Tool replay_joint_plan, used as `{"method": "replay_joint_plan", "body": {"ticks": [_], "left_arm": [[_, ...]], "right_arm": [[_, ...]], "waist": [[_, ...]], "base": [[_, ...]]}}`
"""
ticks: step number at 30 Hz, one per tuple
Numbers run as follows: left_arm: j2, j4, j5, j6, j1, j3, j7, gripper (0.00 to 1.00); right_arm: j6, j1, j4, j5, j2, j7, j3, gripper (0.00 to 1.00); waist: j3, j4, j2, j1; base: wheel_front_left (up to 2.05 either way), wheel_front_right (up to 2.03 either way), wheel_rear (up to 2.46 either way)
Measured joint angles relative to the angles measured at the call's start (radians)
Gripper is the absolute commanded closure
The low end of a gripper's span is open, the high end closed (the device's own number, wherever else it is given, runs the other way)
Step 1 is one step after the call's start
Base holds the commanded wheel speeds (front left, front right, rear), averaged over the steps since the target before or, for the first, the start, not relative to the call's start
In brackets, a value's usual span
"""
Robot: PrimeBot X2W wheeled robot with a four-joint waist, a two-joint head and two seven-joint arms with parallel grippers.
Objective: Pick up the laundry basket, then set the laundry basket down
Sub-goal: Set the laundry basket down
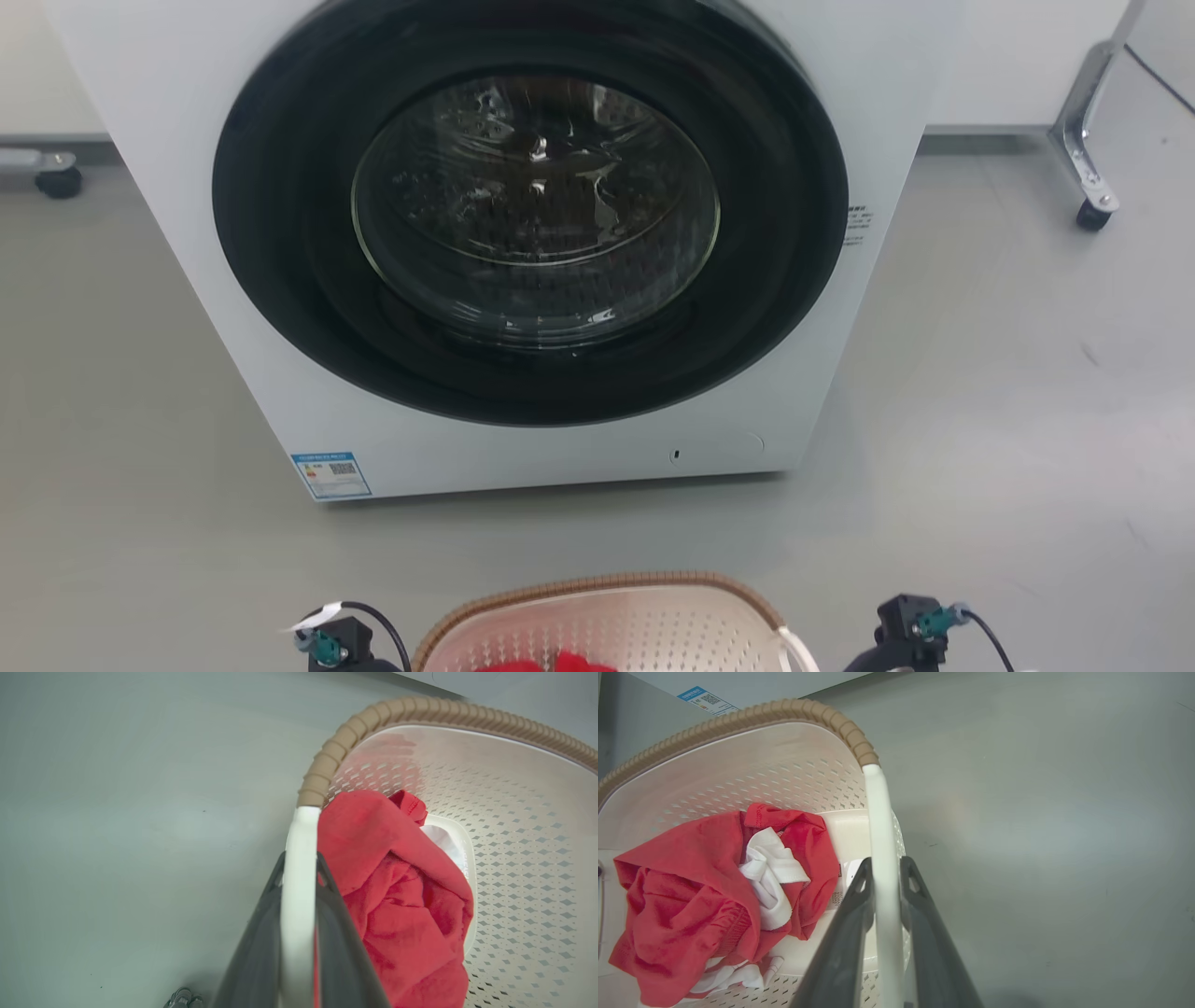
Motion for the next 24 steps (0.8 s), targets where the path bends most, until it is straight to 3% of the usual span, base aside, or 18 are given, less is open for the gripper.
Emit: {"method": "replay_joint_plan", "body": {"ticks": [24], "left_arm": [[0.022,-0.048,0.037,-0.003,-0.19,0.0,-0.154,1.0]], "right_arm": [[-0.018,-0.201,-0.038,-0.043,-0.022,-0.134,0.006,1.0]], "waist": [[0.288,-0.008,0.0001,0.0002]], "base": [[0.0,0.0,0.0]]}}
